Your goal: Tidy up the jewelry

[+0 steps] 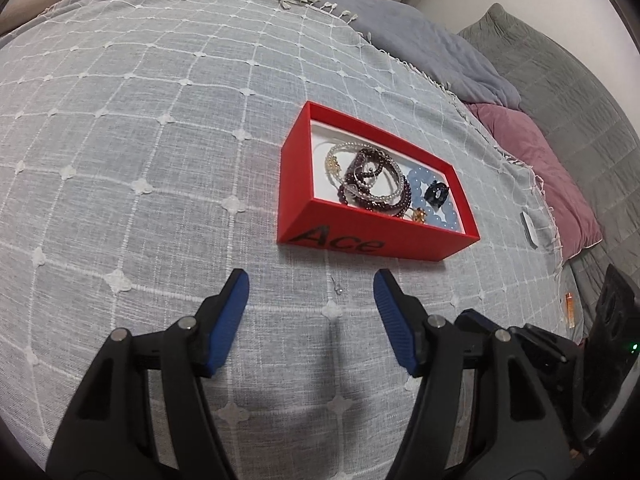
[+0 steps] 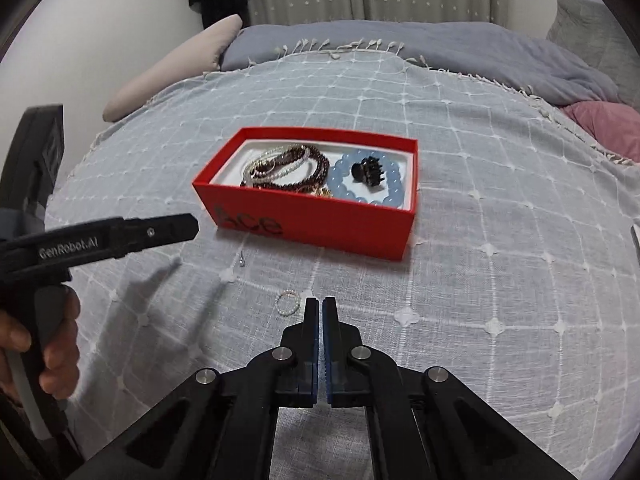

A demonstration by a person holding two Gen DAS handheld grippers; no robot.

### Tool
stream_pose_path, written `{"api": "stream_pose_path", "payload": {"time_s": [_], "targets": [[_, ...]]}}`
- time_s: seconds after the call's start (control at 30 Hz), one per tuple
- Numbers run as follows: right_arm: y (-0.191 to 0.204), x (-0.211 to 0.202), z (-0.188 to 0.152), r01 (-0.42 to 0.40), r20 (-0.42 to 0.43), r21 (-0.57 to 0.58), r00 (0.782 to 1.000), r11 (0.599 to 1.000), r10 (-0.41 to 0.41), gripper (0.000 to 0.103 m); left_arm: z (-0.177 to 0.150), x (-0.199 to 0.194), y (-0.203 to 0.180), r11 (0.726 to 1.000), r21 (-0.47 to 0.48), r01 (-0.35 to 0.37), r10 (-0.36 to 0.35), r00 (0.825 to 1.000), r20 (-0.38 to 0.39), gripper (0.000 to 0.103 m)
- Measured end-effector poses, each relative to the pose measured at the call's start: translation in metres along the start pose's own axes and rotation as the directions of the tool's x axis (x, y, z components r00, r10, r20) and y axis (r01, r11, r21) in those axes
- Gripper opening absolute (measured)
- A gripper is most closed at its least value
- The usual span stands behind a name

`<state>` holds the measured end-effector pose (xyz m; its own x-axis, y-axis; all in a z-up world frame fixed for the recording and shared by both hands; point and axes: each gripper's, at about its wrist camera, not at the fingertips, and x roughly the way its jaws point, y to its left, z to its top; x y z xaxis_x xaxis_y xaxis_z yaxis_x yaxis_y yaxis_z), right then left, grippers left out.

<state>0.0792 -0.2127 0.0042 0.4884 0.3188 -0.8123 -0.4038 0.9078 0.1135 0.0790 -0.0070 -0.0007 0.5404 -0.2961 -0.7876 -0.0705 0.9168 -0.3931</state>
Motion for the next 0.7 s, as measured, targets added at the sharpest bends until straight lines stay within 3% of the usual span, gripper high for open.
{"api": "stream_pose_path", "payload": {"time_s": [0.1,0.27,0.5,0.6,0.7], "targets": [[0.004,0.009,-0.003,-0.004,-0.004,-0.015,1.0,1.0,0.004,0.001,-0.001,0.009,-0.007,1.0,0.022,0.0,0.0,1.0,-0.008,0.055],[0.011,0.016,-0.007,-0.01,0.017,-0.044,1.0,0.999,0.01,0.001,-0.004,0.03,-0.016,0.999,0.045,-0.01,0.013,0.999,-0.05,0.054],[0.013,0.022,-0.007,-0.06,0.009,-0.042,0.998,0.997,0.06,0.005,-0.01,0.048,-0.036,0.98,0.153,-0.127,0.129,0.992,-0.007,0.053],[0.013,0.025,-0.007,-0.04,-0.003,-0.044,0.999,0.998,0.04,0.007,-0.016,0.054,-0.047,0.954,0.23,-0.191,0.193,0.981,0.015,0.025],[0.01,0.026,-0.007,-0.033,-0.012,-0.035,0.999,0.999,0.032,0.008,-0.015,0.055,-0.044,0.951,0.239,-0.197,0.197,0.98,0.026,0.018]]}}
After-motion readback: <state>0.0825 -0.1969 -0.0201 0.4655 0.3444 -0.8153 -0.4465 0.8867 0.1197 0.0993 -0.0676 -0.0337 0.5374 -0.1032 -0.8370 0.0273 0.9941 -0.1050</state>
